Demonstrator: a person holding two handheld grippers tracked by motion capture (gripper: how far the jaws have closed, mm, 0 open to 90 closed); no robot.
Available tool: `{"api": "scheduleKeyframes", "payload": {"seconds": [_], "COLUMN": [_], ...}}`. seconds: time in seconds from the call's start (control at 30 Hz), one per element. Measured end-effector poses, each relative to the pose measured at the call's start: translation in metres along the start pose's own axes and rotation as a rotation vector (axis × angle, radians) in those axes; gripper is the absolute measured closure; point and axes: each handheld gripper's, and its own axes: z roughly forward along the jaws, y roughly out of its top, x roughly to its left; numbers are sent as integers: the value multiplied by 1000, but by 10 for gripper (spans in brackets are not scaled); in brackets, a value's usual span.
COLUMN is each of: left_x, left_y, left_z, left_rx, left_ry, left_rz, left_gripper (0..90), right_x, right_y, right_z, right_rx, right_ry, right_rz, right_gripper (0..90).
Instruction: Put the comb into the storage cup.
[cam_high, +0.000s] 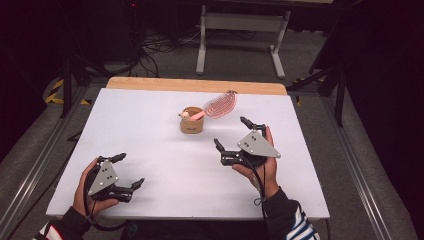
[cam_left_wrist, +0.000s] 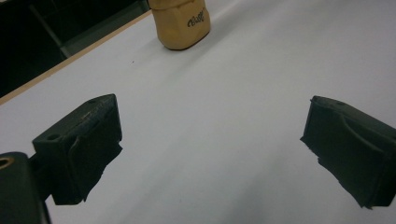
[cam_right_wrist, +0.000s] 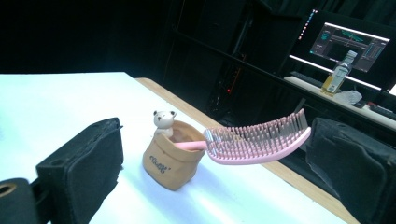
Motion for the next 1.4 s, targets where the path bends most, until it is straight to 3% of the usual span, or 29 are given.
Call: {"api": "scheduleKeyframes", "payload": {"seconds": [1.4], "left_x": [-2], "left_y": [0], "left_z": [2], "left_rx": [8], "left_ry": [-7], "left_rz": [5], "left_gripper": [58], "right_x": [13], "right_y": [-31], "right_z": [-36], "right_rx": [38], "right_ry": [20], "right_rz": [-76], "right_gripper": [64]}}
